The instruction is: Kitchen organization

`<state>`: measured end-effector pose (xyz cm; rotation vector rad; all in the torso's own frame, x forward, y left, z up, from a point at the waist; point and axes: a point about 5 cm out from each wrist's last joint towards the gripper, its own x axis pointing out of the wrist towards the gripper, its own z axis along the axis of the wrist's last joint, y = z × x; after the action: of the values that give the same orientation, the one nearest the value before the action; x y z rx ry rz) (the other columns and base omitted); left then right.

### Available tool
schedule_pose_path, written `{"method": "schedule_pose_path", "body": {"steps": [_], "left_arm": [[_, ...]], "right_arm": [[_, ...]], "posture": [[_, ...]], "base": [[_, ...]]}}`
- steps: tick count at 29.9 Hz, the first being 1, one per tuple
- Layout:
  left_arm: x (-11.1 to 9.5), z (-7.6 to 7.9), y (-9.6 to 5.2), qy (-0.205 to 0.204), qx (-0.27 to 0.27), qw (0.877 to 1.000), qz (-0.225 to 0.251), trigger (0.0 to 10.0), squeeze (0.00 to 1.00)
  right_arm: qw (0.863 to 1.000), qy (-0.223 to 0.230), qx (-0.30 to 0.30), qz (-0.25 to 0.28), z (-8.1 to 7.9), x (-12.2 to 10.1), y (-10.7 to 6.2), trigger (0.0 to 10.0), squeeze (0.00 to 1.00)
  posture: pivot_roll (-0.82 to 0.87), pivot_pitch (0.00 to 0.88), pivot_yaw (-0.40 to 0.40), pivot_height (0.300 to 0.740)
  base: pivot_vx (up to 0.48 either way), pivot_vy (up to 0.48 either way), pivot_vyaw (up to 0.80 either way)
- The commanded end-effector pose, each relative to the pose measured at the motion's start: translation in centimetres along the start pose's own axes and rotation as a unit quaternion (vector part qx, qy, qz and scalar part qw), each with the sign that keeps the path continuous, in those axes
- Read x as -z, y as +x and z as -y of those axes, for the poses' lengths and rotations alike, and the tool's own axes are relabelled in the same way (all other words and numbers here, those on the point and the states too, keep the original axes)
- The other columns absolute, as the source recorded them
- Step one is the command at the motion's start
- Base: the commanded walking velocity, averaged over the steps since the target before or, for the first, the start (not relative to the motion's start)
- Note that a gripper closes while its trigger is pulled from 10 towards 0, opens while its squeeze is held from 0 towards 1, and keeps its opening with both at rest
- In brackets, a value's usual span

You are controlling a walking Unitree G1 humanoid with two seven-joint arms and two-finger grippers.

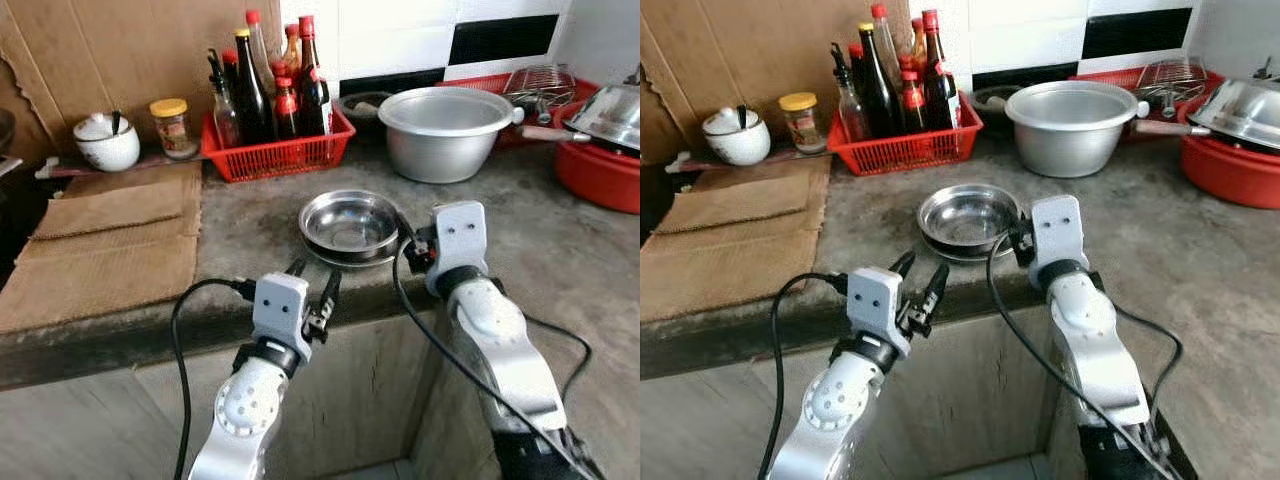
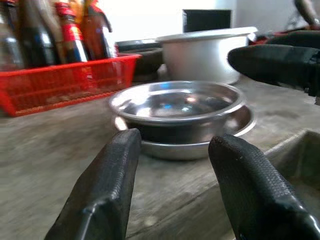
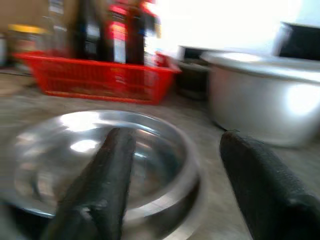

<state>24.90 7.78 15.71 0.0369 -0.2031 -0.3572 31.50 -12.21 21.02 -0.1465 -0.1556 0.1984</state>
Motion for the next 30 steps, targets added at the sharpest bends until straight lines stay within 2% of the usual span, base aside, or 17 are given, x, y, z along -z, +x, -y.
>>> {"method": "schedule_pose_path", "body": {"steps": [1,4,5,6,10,15,17,18,19,21,28,30], "left_arm": [[0.2,-0.2,0.0,0.003,-0.004,1.0,-0.009,10.0,0.0],[0.2,-0.2,-0.2,0.002,-0.008,1.0,-0.011,10.0,0.0],[0.2,-0.2,-0.2,0.002,-0.009,1.0,-0.011,10.0,0.0],[0.2,-0.2,-0.2,0.001,-0.009,1.0,-0.012,10.0,0.0],[0.3,-0.2,-0.3,0.001,-0.01,1.0,-0.013,10.0,0.0],[0.3,-0.1,-0.3,-0.003,-0.012,1.0,-0.016,10.0,0.0],[0.4,0.0,-0.3,-0.005,-0.013,1.0,-0.018,10.0,0.0],[0.4,0.0,-0.3,-0.004,-0.013,1.0,-0.018,10.0,0.0],[0.4,0.0,-0.3,-0.004,-0.013,1.0,-0.018,10.0,0.0],[0.4,0.0,-0.3,-0.004,-0.013,1.0,-0.018,10.0,0.0],[0.4,0.0,-0.3,-0.004,-0.013,1.0,-0.019,10.0,0.0],[0.4,0.1,-0.3,-0.005,-0.012,1.0,-0.019,10.0,0.0]], "right_arm": [[1.0,0.001,-0.008,0.005,-0.2,-0.4,0.4,10.0,1.0],[1.0,0.006,-0.021,-0.009,-0.2,-0.6,1.4,10.0,1.0],[1.0,0.004,-0.023,-0.017,-0.2,-0.6,1.6,10.0,0.3],[0.999,0.003,-0.023,-0.023,-0.1,-0.6,1.9,10.0,0.0],[0.998,0.02,-0.014,-0.055,0.3,-0.8,3.2,10.0,0.0],[0.997,0.037,0.002,-0.07,0.7,-1.8,4.8,10.0,0.0],[0.994,0.051,0.004,-0.098,0.8,-2.3,5.8,10.0,0.0],[0.988,0.07,-0.004,-0.135,0.9,-2.1,6.2,10.0,0.0],[0.988,0.07,-0.004,-0.135,0.9,-2.1,6.2,10.0,0.0],[0.981,0.085,-0.004,-0.177,1.1,-1.6,6.5,10.0,0.0],[0.974,0.084,-0.006,-0.21,1.1,-1.3,7.2,10.0,0.0],[0.966,0.101,-0.011,-0.238,0.9,-1.1,7.6,10.0,0.0]], "posture": [[0.08,0.0,-0.013,0.74],[0.09,0.0,-0.019,0.74],[0.09,0.0,-0.019,0.74],[0.09,0.0,-0.023,0.74],[0.08,0.0,-0.021,0.74],[0.08,0.0,-0.026,0.74],[0.08,0.0,-0.027,0.74],[0.09,0.0,-0.031,0.74],[0.09,0.0,-0.031,0.74],[0.09,0.0,-0.031,0.74],[0.08,0.0,-0.031,0.74],[0.09,0.0,-0.034,0.74]], "base": [[0.0,0.0,0.63],[0.0,0.0,0.41],[0.0,0.0,0.0],[0.0,0.0,0.0],[0.0,0.0,0.0],[0.0,0.0,0.0],[0.0,0.0,0.0],[0.0,0.0,0.0],[0.0,0.0,0.0],[0.0,0.0,0.0],[0.0,0.0,0.0],[0.0,0.0,0.0]]}}
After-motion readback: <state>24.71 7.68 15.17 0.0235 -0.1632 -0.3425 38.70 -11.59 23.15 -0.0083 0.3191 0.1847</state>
